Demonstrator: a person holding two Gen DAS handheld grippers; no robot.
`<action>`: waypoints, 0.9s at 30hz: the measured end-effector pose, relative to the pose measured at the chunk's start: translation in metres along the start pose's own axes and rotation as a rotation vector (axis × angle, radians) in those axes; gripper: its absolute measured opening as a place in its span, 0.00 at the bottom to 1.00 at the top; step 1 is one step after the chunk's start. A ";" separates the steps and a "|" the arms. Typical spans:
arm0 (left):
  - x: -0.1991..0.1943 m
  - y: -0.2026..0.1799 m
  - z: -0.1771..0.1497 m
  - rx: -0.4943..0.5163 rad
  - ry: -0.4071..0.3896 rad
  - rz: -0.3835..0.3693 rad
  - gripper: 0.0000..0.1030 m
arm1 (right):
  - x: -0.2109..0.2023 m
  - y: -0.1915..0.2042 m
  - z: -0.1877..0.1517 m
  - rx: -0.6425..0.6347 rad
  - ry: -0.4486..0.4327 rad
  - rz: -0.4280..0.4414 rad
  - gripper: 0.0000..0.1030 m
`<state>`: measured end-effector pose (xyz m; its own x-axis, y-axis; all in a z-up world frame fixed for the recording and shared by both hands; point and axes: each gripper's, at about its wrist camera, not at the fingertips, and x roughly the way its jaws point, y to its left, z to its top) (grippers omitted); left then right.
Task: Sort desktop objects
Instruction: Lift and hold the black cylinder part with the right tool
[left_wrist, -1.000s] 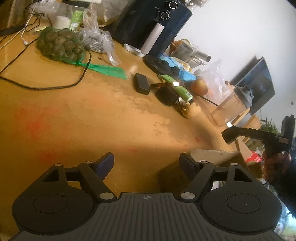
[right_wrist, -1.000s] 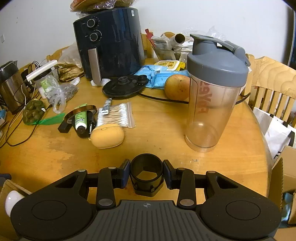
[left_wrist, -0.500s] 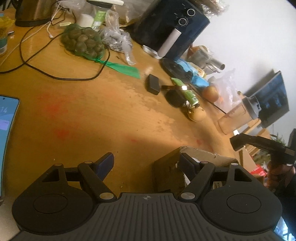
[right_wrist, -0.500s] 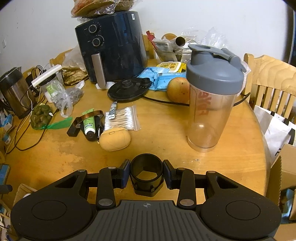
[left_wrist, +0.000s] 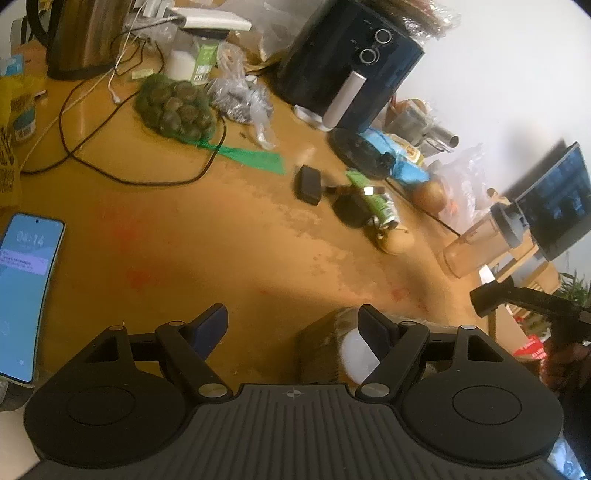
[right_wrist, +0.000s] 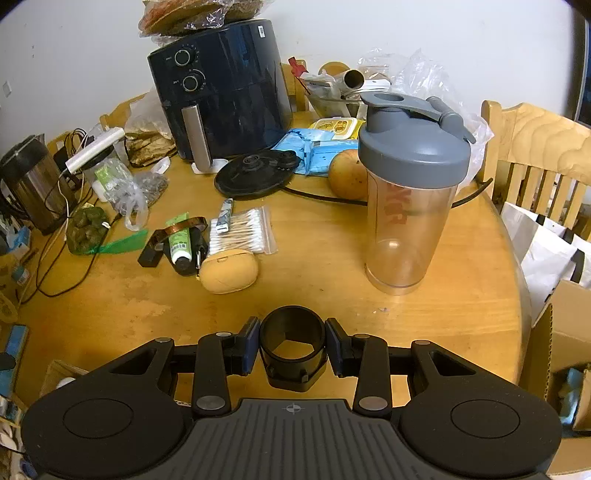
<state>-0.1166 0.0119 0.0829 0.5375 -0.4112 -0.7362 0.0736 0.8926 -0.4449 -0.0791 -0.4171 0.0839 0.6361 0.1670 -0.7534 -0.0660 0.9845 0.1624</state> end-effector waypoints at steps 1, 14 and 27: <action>-0.003 -0.004 0.002 0.004 -0.004 -0.001 0.75 | -0.002 0.000 0.001 0.002 0.001 0.003 0.39; -0.031 -0.066 0.041 0.099 -0.056 0.031 0.75 | -0.024 -0.002 0.032 0.005 -0.015 0.068 0.39; -0.024 -0.128 0.086 0.202 -0.088 0.114 0.75 | -0.051 -0.026 0.050 0.040 -0.050 0.151 0.39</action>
<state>-0.0668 -0.0767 0.2013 0.6227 -0.2963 -0.7241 0.1701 0.9546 -0.2443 -0.0710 -0.4542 0.1501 0.6589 0.3089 -0.6859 -0.1340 0.9454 0.2970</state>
